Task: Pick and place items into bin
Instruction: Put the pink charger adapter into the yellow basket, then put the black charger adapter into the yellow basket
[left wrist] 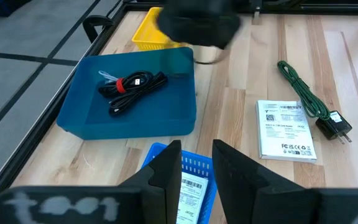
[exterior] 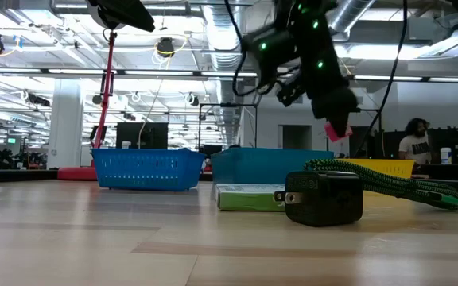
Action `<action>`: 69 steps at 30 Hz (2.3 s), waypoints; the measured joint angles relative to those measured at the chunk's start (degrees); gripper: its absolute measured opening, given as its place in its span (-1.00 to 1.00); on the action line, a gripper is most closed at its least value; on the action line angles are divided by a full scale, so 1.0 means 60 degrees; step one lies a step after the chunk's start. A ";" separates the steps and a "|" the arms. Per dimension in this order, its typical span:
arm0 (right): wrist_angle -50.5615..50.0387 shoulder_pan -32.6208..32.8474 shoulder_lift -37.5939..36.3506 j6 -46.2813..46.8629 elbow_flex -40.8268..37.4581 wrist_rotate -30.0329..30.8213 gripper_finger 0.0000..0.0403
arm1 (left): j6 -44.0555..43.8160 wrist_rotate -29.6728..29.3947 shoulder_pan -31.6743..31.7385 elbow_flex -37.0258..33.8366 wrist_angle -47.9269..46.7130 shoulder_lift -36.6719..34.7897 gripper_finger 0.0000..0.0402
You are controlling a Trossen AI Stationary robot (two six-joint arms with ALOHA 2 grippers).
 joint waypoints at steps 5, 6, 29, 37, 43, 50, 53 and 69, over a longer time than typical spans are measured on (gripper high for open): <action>0.0000 -0.1322 0.0000 -0.0402 0.0000 0.0128 -0.29 | 0.0000 0.0001 0.0002 0.0000 0.0001 0.0000 -0.60; 0.0000 -0.1547 0.0000 -0.0498 -0.0004 0.0135 -0.29 | 0.0000 -0.0001 0.0004 0.0000 0.0001 0.0000 -0.60; 0.0020 -0.2878 0.0000 -0.0662 -0.0011 -0.0494 -0.03 | 0.0000 0.0003 0.0003 0.0000 0.0001 0.0000 -0.60; 0.0027 -0.1885 -0.0168 -0.0906 -0.0052 -0.0613 -0.11 | 0.0000 0.0002 0.0000 0.0000 0.0001 0.0000 -0.60; 0.0081 -0.0239 -0.1367 -0.0595 -0.0405 -0.0836 -0.16 | 0.0000 0.0000 0.0004 0.0000 0.0001 0.0000 -0.60; 0.1953 0.2954 -0.3181 0.0533 -0.1153 -0.0863 -0.19 | 0.0000 0.0001 0.0004 0.0000 -0.0001 0.0000 -0.60; 0.3585 0.4353 -0.3410 0.0592 -0.1358 -0.0742 -0.20 | 0.0000 0.0000 0.0004 0.0000 0.0001 0.0000 -0.60; 0.7499 0.6544 -0.1622 -0.0057 -0.1333 -0.1219 -0.27 | 0.0000 0.0003 0.0004 0.0000 -0.0232 -0.0001 -0.60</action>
